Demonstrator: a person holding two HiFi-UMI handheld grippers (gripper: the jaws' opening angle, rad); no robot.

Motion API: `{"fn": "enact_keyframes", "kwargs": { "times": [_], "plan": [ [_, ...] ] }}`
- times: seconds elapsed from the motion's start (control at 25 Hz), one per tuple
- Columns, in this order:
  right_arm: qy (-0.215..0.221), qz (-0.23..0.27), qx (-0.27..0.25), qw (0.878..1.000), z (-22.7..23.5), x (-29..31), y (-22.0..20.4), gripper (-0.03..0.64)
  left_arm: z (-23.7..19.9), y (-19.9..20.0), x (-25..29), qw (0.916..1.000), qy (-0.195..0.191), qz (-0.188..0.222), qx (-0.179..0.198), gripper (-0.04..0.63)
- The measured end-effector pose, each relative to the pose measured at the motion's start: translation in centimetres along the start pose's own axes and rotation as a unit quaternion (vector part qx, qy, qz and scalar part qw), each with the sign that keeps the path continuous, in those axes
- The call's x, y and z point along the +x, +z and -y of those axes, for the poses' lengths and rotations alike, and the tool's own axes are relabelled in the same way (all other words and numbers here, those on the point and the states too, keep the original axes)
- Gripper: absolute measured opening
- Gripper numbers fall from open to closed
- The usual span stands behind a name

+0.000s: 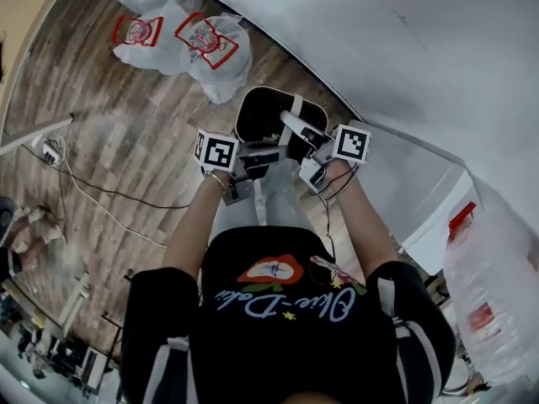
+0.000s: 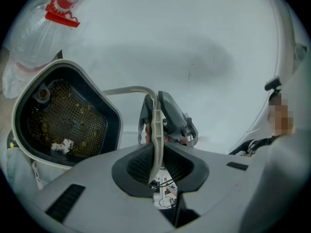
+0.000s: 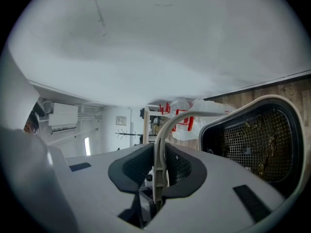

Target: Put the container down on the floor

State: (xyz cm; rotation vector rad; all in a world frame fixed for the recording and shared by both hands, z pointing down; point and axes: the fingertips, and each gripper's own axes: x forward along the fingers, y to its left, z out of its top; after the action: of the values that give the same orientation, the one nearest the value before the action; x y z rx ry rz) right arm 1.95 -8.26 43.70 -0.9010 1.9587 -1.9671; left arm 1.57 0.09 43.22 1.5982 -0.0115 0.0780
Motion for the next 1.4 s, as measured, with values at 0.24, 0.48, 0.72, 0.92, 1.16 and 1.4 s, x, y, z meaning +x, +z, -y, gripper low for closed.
{"fn": "enact_keyframes", "kwargs": {
  "times": [0.24, 0.48, 0.72, 0.92, 1.16, 1.4],
  "plan": [
    [-0.012, 0.006, -0.010, 1.000, 0.9, 0.0, 0.0, 0.059, -1.0, -0.2, 0.0, 0.9997, 0.000, -0.024, 0.009, 0.051],
    [-0.024, -0.003, -0.010, 1.000, 3.1, 1.2, 0.5, 0.060, -3.4, 0.6, 0.3, 0.9994, -0.007, -0.034, 0.010, 0.051],
    [-0.036, -0.010, 0.016, 0.999, 10.2, 6.3, 2.4, 0.060, -11.6, 4.0, -0.3, 0.9995, 0.001, -0.031, -0.012, 0.051],
    [-0.046, -0.015, 0.013, 0.999, 12.9, 8.5, 3.6, 0.060, -14.1, 6.0, -0.5, 0.9994, -0.002, -0.027, -0.020, 0.051],
    [-0.045, -0.023, 0.001, 0.999, 16.1, 8.5, 3.0, 0.060, -17.5, 5.1, 0.3, 0.9994, 0.013, -0.027, -0.016, 0.051],
    [-0.050, -0.024, 0.012, 0.998, 19.2, 8.7, 2.2, 0.061, -20.3, 4.3, 0.7, 0.9995, 0.013, -0.025, -0.013, 0.051]
  ]
}}
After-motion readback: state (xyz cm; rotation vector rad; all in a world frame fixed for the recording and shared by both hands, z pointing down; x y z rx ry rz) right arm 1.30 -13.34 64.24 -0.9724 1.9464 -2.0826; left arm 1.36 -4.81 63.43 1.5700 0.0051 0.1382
